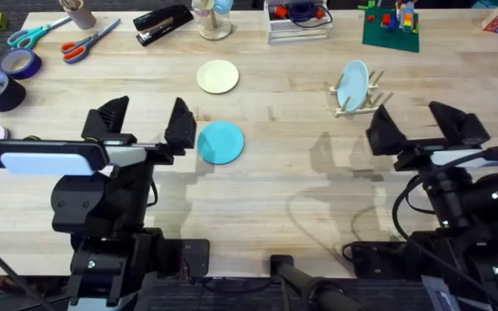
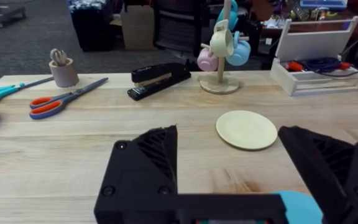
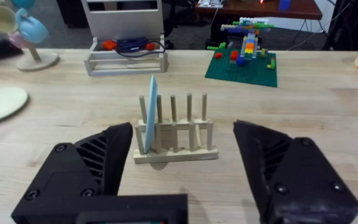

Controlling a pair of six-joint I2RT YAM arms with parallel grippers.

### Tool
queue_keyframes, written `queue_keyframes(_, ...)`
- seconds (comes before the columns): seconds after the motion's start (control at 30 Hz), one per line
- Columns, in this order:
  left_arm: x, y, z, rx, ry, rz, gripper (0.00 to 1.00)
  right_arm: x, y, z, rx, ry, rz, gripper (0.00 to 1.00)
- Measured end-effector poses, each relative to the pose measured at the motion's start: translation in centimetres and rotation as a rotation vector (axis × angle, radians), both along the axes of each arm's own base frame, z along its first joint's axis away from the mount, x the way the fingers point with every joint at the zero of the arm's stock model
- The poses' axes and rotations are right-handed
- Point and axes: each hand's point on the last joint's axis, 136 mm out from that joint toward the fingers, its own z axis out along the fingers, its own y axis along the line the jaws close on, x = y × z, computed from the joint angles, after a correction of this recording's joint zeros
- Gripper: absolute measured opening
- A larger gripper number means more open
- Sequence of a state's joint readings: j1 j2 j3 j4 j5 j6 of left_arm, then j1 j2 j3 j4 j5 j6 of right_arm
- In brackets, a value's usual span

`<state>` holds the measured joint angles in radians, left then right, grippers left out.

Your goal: Pick up the plates from the table one by one and place each into a slot on the dish rack.

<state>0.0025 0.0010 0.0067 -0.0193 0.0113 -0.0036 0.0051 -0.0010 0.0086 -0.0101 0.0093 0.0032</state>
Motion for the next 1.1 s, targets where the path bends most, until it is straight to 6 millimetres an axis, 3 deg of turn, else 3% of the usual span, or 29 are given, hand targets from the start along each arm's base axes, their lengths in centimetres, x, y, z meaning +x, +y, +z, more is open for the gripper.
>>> queue_keyframes(0.83,-0.2,0.0,-0.2,0.0,0.035,0.0,0.993,0.0,0.0,0.1,0.0,0.001,0.0,0.995)
queue_keyframes(0.97,-1.3,0.0,1.1,0.0,0.098,0.0,0.993,-0.6,0.0,0.5,0.0,0.047,0.0,0.995)
queue_keyframes(1.1,-3.2,0.0,3.9,0.0,0.129,0.0,0.993,-1.9,0.0,3.5,0.0,0.057,0.0,0.993)
